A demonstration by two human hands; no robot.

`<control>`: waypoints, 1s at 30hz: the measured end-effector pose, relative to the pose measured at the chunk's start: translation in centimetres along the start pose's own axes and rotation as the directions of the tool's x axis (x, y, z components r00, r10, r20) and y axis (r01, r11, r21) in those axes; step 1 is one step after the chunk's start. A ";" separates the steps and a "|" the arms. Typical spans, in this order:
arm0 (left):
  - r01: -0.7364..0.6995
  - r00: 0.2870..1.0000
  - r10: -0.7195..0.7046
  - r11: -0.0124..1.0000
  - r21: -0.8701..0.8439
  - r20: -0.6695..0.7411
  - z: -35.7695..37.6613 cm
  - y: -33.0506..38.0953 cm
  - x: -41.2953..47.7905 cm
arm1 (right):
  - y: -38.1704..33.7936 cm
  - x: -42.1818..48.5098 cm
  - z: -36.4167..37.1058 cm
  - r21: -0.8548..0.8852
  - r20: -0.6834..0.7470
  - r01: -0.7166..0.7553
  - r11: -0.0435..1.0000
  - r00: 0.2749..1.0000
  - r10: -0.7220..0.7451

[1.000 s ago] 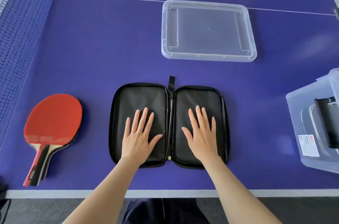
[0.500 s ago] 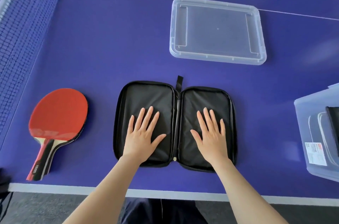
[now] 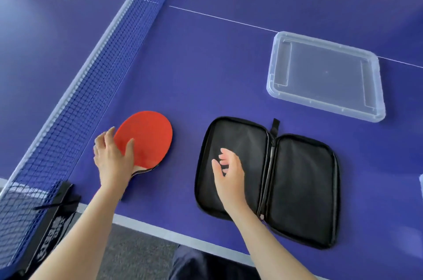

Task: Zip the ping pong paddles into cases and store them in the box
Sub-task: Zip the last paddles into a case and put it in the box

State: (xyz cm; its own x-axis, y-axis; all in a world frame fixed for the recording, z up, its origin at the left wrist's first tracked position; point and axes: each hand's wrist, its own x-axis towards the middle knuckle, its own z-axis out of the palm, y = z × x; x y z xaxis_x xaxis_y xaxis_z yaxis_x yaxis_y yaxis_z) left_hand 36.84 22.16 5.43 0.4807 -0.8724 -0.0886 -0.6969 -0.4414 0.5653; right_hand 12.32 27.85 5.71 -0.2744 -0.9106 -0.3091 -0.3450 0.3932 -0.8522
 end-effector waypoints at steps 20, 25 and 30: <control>0.330 0.899 -0.237 0.919 -0.217 0.368 -1.2 -4.1 6.7 | -6.8 2.6 13.9 0.052 0.104 -0.346 0.937 0.935 0.340; 0.371 0.895 -0.236 0.864 -0.339 0.378 -1.9 -3.6 6.0 | -7.3 2.2 12.1 0.253 0.127 -0.374 0.892 0.927 0.352; 0.331 0.906 -0.154 0.839 -0.432 0.395 -1.9 -0.1 4.2 | -7.3 2.1 8.1 0.368 0.065 -0.323 0.872 0.944 0.322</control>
State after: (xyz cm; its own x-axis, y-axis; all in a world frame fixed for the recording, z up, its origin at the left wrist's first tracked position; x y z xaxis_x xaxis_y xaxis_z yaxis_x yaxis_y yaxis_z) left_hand 39.92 18.97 6.59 0.3323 -0.8053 -0.4910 -0.1954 -0.5681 0.7994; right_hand 21.56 22.04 7.87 -0.3120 -0.7414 -0.5942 0.1186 0.5901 -0.7986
